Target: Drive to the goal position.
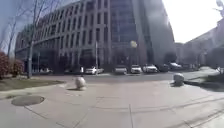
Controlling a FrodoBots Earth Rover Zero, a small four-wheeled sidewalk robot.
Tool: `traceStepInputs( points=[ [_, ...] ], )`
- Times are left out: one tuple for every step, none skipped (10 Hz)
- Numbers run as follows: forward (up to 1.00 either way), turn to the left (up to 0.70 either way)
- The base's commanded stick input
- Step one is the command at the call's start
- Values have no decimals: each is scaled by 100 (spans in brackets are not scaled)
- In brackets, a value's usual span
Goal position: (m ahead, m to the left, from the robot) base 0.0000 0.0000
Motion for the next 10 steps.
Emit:
traceStepInputs(
  points=[
    [70,-35],
    [70,-35],
    [70,-35],
    [70,-35],
    [70,-35],
    [70,-35],
    [70,-35],
    [70,-35],
    [70,-35],
    [70,-35]
  ],
)
